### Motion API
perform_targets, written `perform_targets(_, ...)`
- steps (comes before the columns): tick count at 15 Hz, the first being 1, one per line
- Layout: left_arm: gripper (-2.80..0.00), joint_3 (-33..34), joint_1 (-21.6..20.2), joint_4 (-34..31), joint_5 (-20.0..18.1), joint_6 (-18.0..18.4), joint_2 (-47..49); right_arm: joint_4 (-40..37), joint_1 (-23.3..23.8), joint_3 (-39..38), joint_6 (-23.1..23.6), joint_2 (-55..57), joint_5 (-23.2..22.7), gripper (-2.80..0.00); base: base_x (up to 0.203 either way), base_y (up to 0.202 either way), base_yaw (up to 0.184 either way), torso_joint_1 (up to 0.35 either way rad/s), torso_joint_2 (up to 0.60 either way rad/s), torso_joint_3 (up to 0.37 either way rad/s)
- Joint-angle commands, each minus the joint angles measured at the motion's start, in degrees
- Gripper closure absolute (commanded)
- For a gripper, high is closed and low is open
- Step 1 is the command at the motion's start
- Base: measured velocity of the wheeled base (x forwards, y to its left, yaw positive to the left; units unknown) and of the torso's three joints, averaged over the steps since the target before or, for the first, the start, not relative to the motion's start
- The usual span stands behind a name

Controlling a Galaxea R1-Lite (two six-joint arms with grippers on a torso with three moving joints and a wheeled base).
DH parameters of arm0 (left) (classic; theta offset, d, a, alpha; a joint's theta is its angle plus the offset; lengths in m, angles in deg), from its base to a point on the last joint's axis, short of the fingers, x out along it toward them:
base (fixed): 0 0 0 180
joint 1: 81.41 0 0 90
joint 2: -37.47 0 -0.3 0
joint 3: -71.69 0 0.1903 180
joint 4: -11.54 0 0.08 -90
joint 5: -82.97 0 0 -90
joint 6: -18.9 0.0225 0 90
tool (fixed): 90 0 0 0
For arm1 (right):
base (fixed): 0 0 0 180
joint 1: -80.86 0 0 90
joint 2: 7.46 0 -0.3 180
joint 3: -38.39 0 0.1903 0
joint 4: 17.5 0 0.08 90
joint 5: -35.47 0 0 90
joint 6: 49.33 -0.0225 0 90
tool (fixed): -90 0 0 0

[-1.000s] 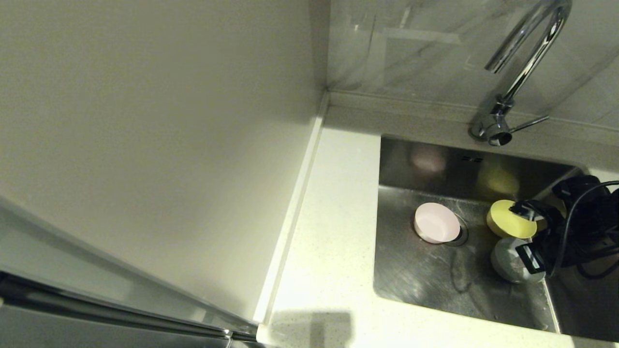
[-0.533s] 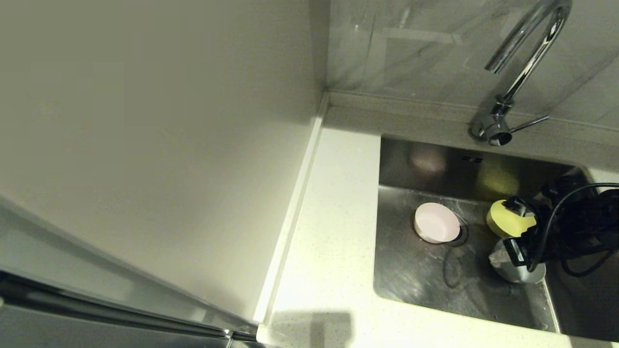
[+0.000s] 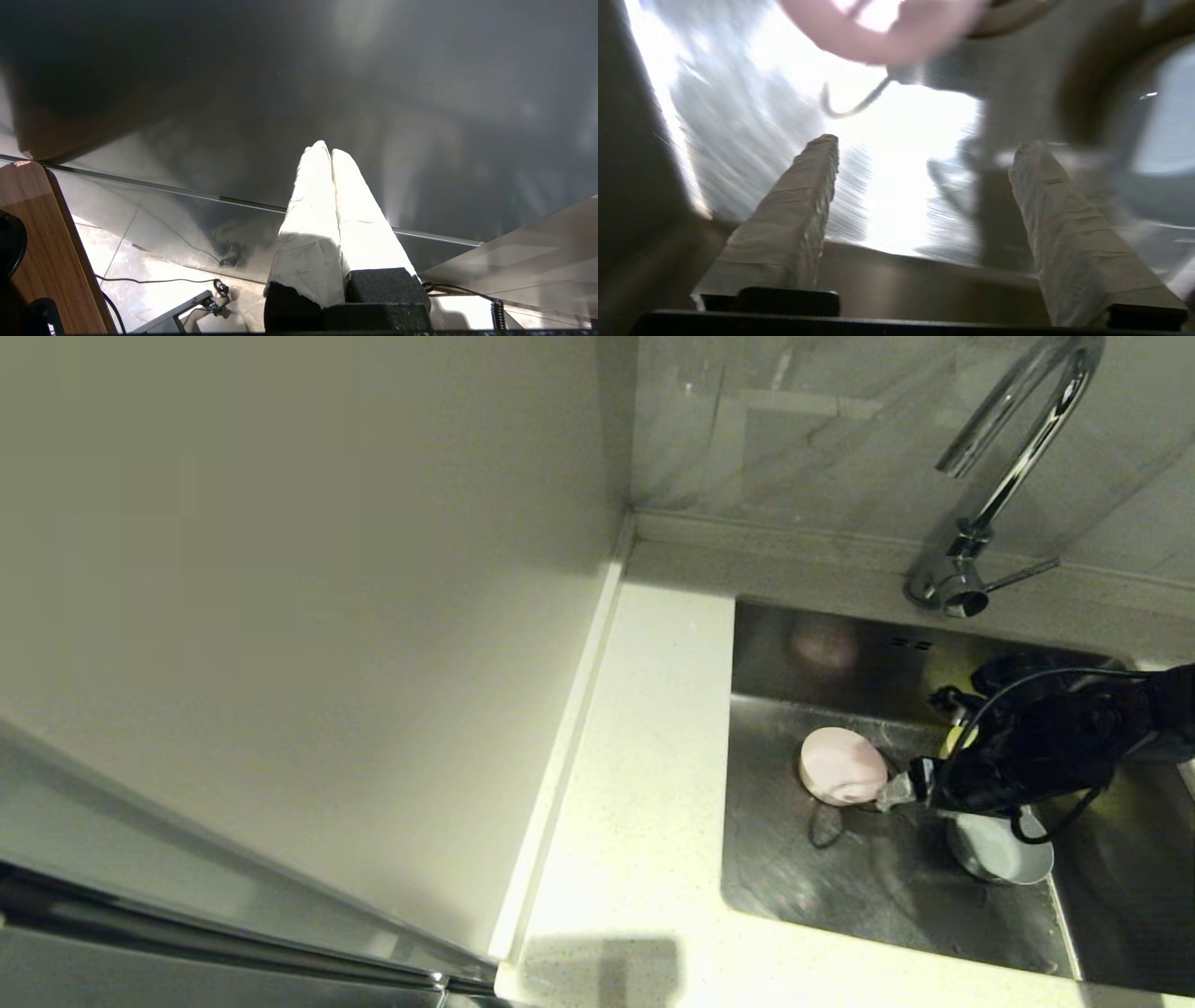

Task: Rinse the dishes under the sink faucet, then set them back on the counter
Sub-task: Put a bowl back to the table from the sink

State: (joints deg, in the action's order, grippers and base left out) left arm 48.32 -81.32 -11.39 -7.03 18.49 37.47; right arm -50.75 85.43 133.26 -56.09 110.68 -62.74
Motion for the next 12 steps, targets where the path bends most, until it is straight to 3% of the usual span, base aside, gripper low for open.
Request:
perform_targets(1, 0.0, 0.2, 0.0, 0.0, 0.0, 0.0, 0.0, 0.0, -3.7, 3.0, -5.9, 3.8, 2.2, -2.8, 0.0, 0.0, 0.0, 0.0, 0.0, 0.0)
perform_targets(5, 0.0, 0.2, 0.0, 0.0, 0.0, 0.0, 0.0, 0.0, -4.8, 14.2, -10.4, 9.8, 4.9, -2.8, 0.0, 0.0, 0.0, 0.0, 0.0, 0.0)
perform_targets(7, 0.0, 0.2, 0.0, 0.0, 0.0, 0.0, 0.0, 0.1, -4.4, 18.0, -11.0, 11.4, 8.9, -2.8, 0.0, 0.0, 0.0, 0.0, 0.0, 0.0)
perform_targets(10, 0.0, 0.2, 0.0, 0.0, 0.0, 0.0, 0.0, 4.9, -2.9, 17.7, -11.1, 11.3, 13.5, -2.8, 0.0, 0.0, 0.0, 0.0, 0.0, 0.0)
perform_targets(12, 0.0, 0.2, 0.0, 0.0, 0.0, 0.0, 0.0, 6.1, -2.2, 17.5, -10.1, 12.1, 14.1, -2.8, 0.0, 0.0, 0.0, 0.0, 0.0, 0.0)
